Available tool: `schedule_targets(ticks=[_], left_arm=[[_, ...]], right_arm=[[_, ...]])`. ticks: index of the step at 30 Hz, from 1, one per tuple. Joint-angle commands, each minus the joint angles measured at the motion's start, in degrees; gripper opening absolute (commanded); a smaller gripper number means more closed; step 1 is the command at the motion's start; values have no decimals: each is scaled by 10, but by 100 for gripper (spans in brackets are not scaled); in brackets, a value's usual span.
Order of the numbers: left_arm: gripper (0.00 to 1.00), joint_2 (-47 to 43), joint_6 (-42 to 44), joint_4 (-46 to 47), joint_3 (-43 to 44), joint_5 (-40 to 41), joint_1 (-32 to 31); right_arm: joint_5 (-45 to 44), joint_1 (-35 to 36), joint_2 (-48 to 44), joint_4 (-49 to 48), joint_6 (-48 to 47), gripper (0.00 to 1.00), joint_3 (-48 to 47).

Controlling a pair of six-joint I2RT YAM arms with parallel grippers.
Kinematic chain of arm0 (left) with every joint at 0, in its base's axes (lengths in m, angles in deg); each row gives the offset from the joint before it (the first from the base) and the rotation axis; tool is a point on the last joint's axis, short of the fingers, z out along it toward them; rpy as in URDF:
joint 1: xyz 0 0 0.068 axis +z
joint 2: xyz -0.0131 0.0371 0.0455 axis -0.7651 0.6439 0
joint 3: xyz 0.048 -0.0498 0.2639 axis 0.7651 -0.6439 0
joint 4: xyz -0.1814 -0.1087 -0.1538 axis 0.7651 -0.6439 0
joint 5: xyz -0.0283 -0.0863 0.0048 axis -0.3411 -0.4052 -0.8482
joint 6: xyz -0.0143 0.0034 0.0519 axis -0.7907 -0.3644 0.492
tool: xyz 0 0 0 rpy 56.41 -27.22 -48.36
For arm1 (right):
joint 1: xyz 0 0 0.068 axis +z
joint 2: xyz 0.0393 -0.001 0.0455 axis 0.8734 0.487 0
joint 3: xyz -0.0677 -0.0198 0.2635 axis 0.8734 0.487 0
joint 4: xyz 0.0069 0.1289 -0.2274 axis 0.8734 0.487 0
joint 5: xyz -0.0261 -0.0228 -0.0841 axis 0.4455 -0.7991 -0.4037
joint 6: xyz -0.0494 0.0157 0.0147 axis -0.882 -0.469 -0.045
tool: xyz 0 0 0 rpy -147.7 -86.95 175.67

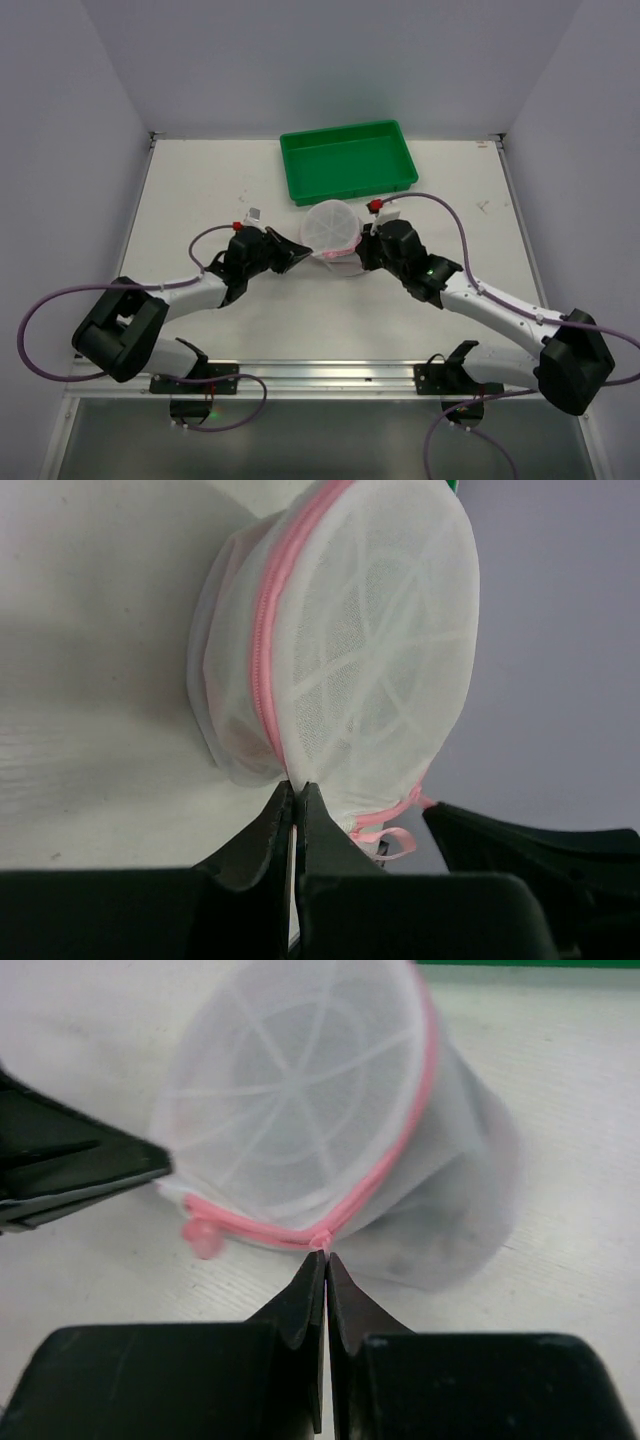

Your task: Unzip the laundry bag and remove the bra

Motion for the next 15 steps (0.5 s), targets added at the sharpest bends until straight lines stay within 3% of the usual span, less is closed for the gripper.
schedule_targets(ticks=[1,4,8,13,15], left_arm=[[0,-26,79,-41,9,-33,32],[0,-29,157,-81,28,-70,43],[0,2,270,-130,89,-111,74],[0,78,298,-162,211,-135,99],[12,98,295,-167,263,-136,100]], right_arm=[[-35,-77,-55,29,20,0,27],[-37,-99,-68,47,12,0,25],[28,-98,-71,45,11,0,14],[97,-64,-58,-10,64,0,11],[90,-27,-37,-16,74,0,-5]])
